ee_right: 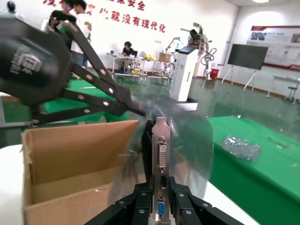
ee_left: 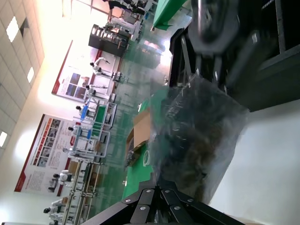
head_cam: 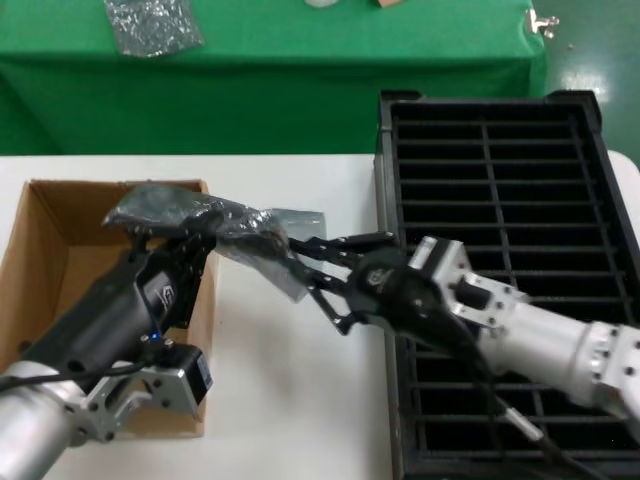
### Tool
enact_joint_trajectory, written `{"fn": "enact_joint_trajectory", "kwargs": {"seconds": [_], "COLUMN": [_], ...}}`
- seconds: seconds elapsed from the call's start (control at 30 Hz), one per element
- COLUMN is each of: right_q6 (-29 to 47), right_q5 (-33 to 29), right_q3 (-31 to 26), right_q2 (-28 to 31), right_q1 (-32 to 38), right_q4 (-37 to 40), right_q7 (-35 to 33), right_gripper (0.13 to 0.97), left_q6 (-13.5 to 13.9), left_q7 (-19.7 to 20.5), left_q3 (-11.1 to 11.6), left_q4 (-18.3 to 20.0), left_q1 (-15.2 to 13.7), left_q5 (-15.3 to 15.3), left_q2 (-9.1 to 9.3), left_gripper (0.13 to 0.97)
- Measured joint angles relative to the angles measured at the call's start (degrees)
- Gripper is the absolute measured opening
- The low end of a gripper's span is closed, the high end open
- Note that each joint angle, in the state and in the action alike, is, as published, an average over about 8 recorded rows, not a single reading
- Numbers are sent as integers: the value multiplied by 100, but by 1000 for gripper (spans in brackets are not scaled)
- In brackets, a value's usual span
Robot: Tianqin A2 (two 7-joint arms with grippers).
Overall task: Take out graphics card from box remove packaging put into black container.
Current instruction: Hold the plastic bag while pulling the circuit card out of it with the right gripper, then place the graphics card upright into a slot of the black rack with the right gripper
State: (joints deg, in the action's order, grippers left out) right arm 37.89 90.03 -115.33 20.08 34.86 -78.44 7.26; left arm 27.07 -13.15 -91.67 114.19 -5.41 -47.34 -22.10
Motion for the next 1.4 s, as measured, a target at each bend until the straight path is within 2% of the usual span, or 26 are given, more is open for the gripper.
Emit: {"fn": "enact_joint_trajectory", "kwargs": {"seconds": [0.37, 0.7, 0.87, 1.03, 1.4], "right_q6": [24, 139, 236, 219, 64], "right_q5": [-751, -1513, -1596, -1435, -1435], "right_q3": [596, 1950, 2661, 3072, 3181], "right_q2": [1452, 2612, 3047, 3280, 3249], "right_q1": [-829, -1880, -2450, -2851, -3004], "right_q4": [-2098, -3502, -3843, -3935, -3955], "right_q7": [1099, 2200, 2478, 2434, 2328], "right_gripper": [188, 188, 188, 188, 188], "left_q6": [0, 0, 0, 0, 0], "left_q7": [0, 0, 0, 0, 0], "left_q3": [0, 0, 0, 0, 0], "left_q4": [0, 0, 0, 0, 0], "left_q1": [0, 0, 0, 0, 0], "left_q5": [0, 0, 0, 0, 0], "left_q2": [0, 0, 0, 0, 0], "left_gripper": [139, 139, 139, 139, 139]}}
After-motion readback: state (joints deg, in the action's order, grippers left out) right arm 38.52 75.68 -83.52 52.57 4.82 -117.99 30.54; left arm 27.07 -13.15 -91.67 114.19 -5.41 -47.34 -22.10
